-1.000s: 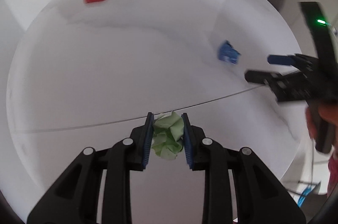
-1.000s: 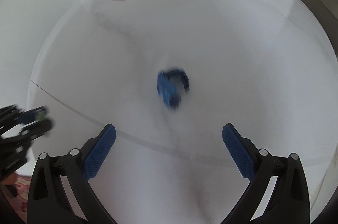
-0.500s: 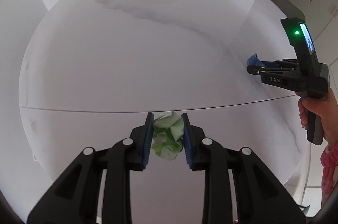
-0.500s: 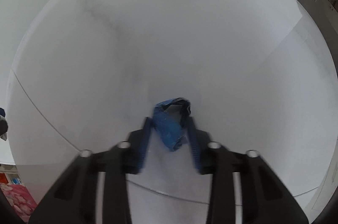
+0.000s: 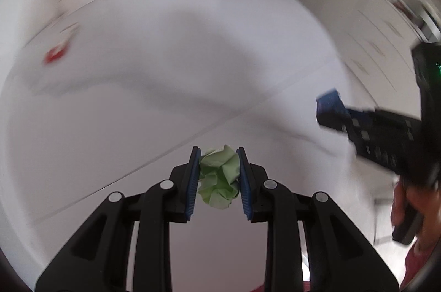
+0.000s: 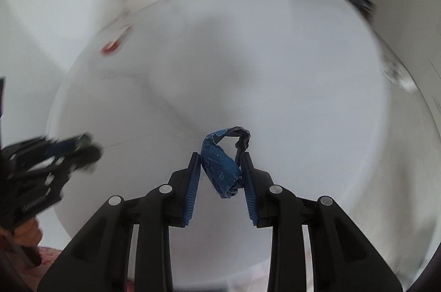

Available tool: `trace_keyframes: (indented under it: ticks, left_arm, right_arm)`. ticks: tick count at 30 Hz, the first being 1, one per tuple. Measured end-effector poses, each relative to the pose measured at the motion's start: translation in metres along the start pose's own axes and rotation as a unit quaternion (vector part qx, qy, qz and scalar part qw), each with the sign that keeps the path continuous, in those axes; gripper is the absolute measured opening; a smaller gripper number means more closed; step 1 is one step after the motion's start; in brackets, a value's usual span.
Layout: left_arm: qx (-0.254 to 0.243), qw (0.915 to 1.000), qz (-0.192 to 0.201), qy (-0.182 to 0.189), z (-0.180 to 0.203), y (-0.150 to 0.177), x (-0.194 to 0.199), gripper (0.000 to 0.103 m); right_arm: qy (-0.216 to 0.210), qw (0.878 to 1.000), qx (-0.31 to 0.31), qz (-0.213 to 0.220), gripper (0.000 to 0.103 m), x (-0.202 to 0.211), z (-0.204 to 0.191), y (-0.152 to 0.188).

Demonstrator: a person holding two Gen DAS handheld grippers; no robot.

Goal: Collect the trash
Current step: 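Grasp the crumpled blue paper with the right tool while the left tool holds the green paper, then drop the blue paper into the bin with the right tool while the left tool drops the green paper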

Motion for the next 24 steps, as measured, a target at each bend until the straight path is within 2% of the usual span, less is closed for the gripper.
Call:
trace_keyframes:
  ticks: [2,5,7,9,10,16,19,24]
  left_arm:
    - [-0.046,0.9984,-0.01,0.032,0.04,-0.001,-0.008,0.026]
    - [-0.115,0.9896,-0.032,0.08,0.102,0.009,-0.02,0.026]
    - [-0.166,0.9781,-0.055,0.114,0.146,0.025,-0.03,0.026]
    - [-0.2,0.9678,-0.074,0.133,0.175,0.042,-0.038,0.026]
    - [-0.221,0.9602,-0.088,0.146,0.194,0.055,-0.044,0.026]
    - [-0.294,0.933,-0.141,0.153,0.241,0.103,-0.078,0.026]
    - [-0.308,0.9271,-0.15,0.153,0.252,0.114,-0.083,0.026]
    - [-0.325,0.9189,-0.17,0.144,0.262,0.124,-0.105,0.026]
  right_arm:
    - [0.027,0.999,-0.044,0.0,0.031,0.024,0.029,0.035]
    - [0.069,0.992,-0.104,-0.006,0.031,0.048,0.062,0.088]
    - [0.089,0.984,-0.155,-0.012,0.031,0.054,0.081,0.124]
    - [0.101,0.975,-0.196,-0.014,0.031,0.057,0.099,0.154]
    - [0.109,0.97,-0.216,-0.017,0.031,0.057,0.109,0.169]
    - [0.124,0.947,-0.296,-0.032,0.031,0.049,0.141,0.229]
    - [0.124,0.941,-0.314,-0.031,0.031,0.05,0.149,0.242]
    - [0.127,0.935,-0.331,-0.024,0.031,0.047,0.154,0.245]
Point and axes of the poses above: each gripper's, at about its wrist camera, not at the fingertips, and x roughly against the way its jaws point, z to its right, y to its underside, the point moved 8 cm from there along -x, roughly the way its jaws point, and after that the axes turned 3 degrees about y, right-handed, at the moved point
